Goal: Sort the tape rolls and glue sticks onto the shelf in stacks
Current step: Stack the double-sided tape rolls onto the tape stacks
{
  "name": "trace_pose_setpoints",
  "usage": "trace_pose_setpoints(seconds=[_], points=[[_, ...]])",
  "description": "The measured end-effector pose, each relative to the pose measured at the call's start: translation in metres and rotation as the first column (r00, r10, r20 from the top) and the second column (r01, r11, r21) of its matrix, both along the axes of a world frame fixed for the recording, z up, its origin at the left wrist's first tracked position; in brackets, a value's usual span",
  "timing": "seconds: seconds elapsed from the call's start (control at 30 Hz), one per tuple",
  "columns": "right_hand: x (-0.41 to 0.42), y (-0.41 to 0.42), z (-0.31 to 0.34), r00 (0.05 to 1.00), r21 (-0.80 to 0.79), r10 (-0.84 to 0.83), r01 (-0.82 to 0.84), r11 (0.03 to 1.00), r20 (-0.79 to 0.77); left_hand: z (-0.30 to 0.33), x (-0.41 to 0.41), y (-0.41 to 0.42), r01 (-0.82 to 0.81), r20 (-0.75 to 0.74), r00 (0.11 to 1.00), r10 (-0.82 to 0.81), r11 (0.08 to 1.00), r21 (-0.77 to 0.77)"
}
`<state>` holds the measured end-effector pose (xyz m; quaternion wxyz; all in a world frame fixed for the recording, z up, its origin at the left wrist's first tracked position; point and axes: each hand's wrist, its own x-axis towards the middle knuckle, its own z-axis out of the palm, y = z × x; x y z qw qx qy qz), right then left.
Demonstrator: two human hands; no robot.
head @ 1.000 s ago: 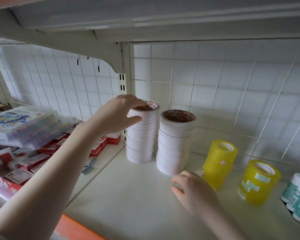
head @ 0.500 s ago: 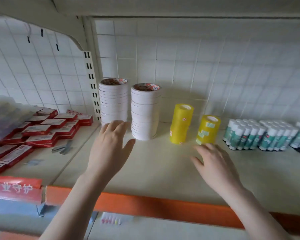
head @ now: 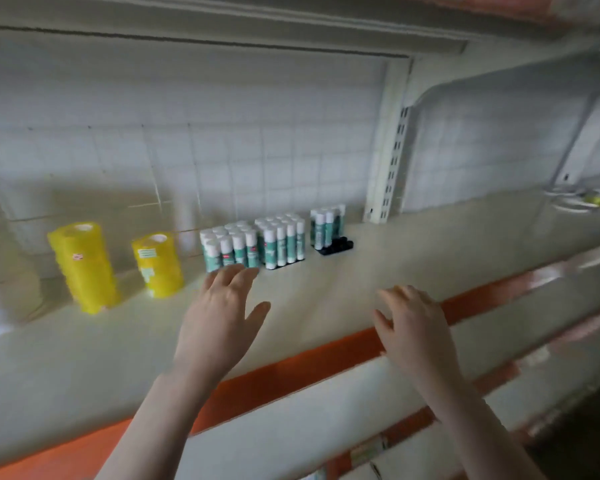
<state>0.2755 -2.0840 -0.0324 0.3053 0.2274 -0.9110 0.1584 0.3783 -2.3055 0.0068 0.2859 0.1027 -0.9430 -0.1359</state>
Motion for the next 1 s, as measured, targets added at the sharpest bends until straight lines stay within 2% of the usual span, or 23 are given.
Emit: trace_pose_setpoints(seconds=[0.13,0.37,0.7,0.83,1.0], points=[[-0.052,0.097,0.004,0.996,-0.05,-0.086,0.085,0.995,-0.012,-0.001,-0.072,0.099,0.083,-0.002,0.997,-0.083,0.995,0.055],[-0.145,0.253,0.008,0.986,-0.035,-0.166,0.167,0.985,0.023,0.005,-0.186,0.249,0.186,-0.009,0.983,-0.186,0.978,0.09],[-0.292,0.393,-0.001,0.968,-0.056,-0.251,0.252,0.966,0.026,-0.007,-0.349,0.379,0.248,0.001,0.969,-0.249,0.964,0.094],[-0.361,0.444,0.0,0.948,-0.01,-0.297,0.3,0.954,0.113,-0.01,-0.422,0.426,0.269,0.019,0.962,-0.273,0.957,0.113],[-0.432,0.503,0.002,0.948,-0.035,-0.288,0.295,0.955,0.137,-0.006,-0.491,0.481,0.253,0.08,0.961,-0.264,0.959,0.125]])
